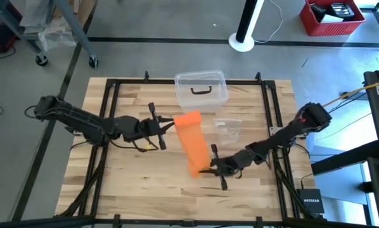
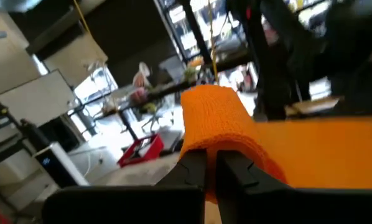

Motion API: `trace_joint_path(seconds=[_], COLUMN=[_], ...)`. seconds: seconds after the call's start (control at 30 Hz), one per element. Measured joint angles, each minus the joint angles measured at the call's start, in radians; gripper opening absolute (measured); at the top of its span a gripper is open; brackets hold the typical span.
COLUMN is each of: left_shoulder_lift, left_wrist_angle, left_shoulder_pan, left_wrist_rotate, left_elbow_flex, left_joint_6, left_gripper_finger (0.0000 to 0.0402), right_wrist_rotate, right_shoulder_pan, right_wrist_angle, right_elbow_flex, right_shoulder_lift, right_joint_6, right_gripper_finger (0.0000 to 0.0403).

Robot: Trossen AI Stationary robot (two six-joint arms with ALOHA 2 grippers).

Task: Roll bandage
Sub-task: Roll the orange bandage

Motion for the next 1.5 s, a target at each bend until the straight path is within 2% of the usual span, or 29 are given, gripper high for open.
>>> trace_joint_path(seconds=[0.17, 0.4, 0.6, 0.8, 0.97, 1.27, 1.5], left_shoulder_lift=[0.006, 0.075, 0.143, 0.194, 0.222, 0.237, 0.237], left_wrist_angle=[-0.011, 0.005, 0.042, 0.114, 0.117, 0.196, 0.237], left_shoulder_pan=[0.012, -0.011, -0.072, -0.146, -0.182, -0.259, -0.296], left_wrist_rotate=[-0.005, -0.004, -0.004, -0.005, 0.002, 0.011, 0.011], left_elbow_flex=[-0.018, -0.028, -0.028, -0.027, -0.027, -0.027, -0.026], left_joint_6=[-0.002, -0.006, -0.003, 0.046, 0.073, 0.151, 0.227], left_gripper_finger=[0.0002, 0.0001, 0.0, 0.0, 0.0, 0.0, 0.0], right_wrist_rotate=[0.065, 0.111, 0.166, 0.237, 0.206, 0.129, -0.076], right_shoulder_pan=[0.058, 0.054, 0.009, -0.057, -0.145, -0.343, -0.471], right_wrist_angle=[-0.2, -0.416, -0.443, -0.45, -0.457, -0.617, -0.543], right_elbow_flex=[0.14, 0.383, 0.509, 0.582, 0.593, 0.561, 0.389], right_shoulder_lift=[-0.098, -0.106, -0.114, -0.118, -0.131, -0.13, -0.104], right_joint_6=[-0.122, -0.334, -0.431, -0.44, -0.353, -0.12, 0.094], right_gripper_finger=[0.0003, 0.0002, 0.0001, 0.0001, 0.0001, 0.0001, 0.0001])
